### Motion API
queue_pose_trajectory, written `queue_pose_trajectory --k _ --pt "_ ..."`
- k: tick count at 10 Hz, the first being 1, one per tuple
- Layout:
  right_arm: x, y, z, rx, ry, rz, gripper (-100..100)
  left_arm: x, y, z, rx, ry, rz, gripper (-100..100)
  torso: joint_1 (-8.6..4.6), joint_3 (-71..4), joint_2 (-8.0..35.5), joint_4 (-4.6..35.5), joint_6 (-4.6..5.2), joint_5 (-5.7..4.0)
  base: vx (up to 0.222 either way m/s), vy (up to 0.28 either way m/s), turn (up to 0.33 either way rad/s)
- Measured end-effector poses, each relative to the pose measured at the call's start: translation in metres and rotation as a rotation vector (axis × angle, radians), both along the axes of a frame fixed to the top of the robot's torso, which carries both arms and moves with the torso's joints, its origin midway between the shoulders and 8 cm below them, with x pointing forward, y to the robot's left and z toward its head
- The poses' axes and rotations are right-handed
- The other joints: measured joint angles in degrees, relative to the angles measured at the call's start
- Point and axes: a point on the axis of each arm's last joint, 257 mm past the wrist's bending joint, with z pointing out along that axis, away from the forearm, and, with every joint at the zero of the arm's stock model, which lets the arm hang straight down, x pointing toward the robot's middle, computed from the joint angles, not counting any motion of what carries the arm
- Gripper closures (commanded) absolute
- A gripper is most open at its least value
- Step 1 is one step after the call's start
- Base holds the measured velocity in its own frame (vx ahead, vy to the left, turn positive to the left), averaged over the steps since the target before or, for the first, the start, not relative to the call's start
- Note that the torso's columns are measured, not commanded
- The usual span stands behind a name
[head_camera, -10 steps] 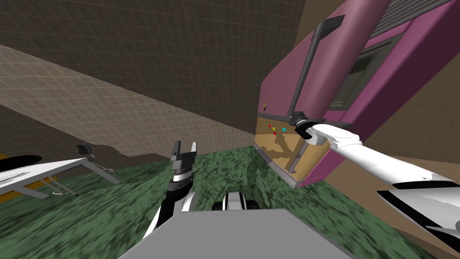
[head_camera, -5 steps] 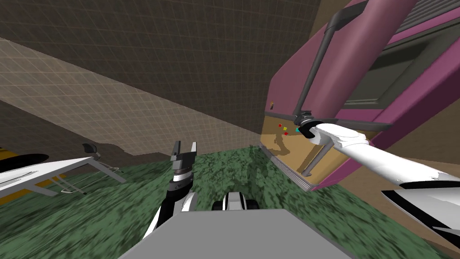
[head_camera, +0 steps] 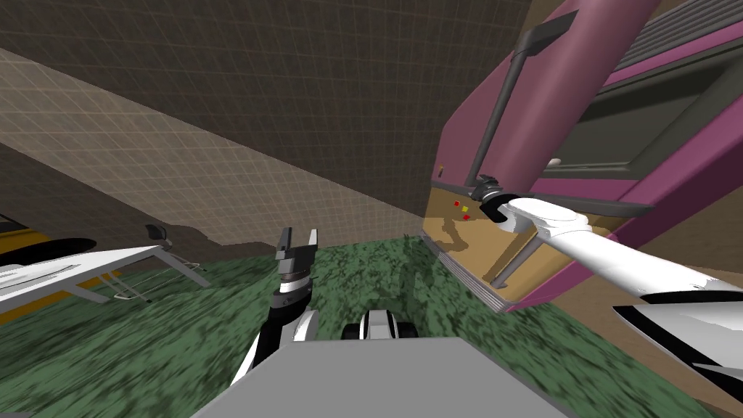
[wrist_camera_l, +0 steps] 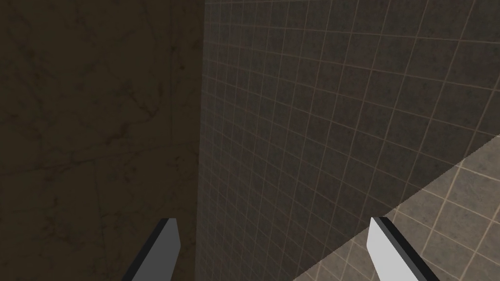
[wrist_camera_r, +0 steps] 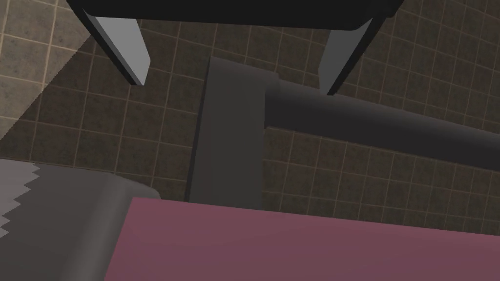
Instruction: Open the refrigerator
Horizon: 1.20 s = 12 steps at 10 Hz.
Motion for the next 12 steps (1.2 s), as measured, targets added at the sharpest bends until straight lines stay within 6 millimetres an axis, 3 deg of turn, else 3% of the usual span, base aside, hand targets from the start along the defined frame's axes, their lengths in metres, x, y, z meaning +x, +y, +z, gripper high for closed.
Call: queue_pose_trajectory --k 3,5,6,8,12 --pt "0.011 0.033 0.010 -0.016 -0.009 0.076 -100 0.000 0.000 0.000 0.000 0.000 0.000 0 0.66 0.1 0.2 0.1 -0.01 0.28 -0.071 -0.171 0.050" --pt "0.008 0.031 0.015 -0.016 -0.007 0.079 -100 0.000 0.000 0.000 0.000 0.000 0.000 0 0.91 -0.1 -0.2 0.0 -0.01 0.36 0.041 -0.034 0.022" --pt "0.007 0.030 0.015 -0.015 -0.008 0.079 100 0.000 0.000 0.000 0.000 0.000 0.000 0 0.82 0.0 -0.1 0.0 -0.03 0.31 0.005 -0.007 -0.009" --pt "0.006 0.025 0.018 -0.015 -0.014 0.063 100 0.000 0.000 0.000 -0.001 0.000 0.000 0 0.86 -0.1 -0.2 -0.1 -0.13 0.25 0.116 0.174 0.005" --pt "-0.005 -0.007 0.015 -0.015 -0.006 -0.024 100 0.000 0.000 0.000 -0.001 0.000 0.000 0 0.75 -0.4 -0.5 -0.1 -0.28 0.40 0.164 0.289 0.020"
